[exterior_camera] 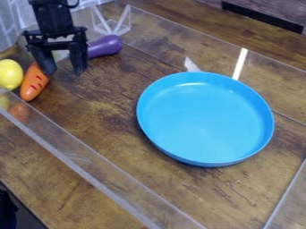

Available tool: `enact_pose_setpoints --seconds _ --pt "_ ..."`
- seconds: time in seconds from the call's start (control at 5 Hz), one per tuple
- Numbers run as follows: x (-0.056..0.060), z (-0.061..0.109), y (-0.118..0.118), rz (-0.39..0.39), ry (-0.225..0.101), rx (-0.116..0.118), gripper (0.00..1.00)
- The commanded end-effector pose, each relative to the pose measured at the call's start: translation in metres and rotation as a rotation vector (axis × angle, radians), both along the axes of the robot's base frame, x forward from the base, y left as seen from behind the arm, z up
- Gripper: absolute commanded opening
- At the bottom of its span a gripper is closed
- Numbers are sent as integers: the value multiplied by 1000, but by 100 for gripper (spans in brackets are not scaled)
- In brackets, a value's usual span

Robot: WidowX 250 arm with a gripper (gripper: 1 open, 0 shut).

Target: Move the carrot to the right side

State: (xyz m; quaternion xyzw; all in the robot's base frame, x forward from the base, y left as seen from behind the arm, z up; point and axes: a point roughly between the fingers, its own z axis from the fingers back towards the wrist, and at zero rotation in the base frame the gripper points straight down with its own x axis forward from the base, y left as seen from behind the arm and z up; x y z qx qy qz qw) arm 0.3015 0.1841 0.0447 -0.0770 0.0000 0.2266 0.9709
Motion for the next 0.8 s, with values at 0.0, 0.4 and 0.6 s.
enact_pose_setpoints --seconds 0.0,0.4,0.6 --pt "-11 21 16 74 -58 43 100" --pt "-27 39 12 169 -87 16 100" --pt "-33 33 10 211 -94 22 100"
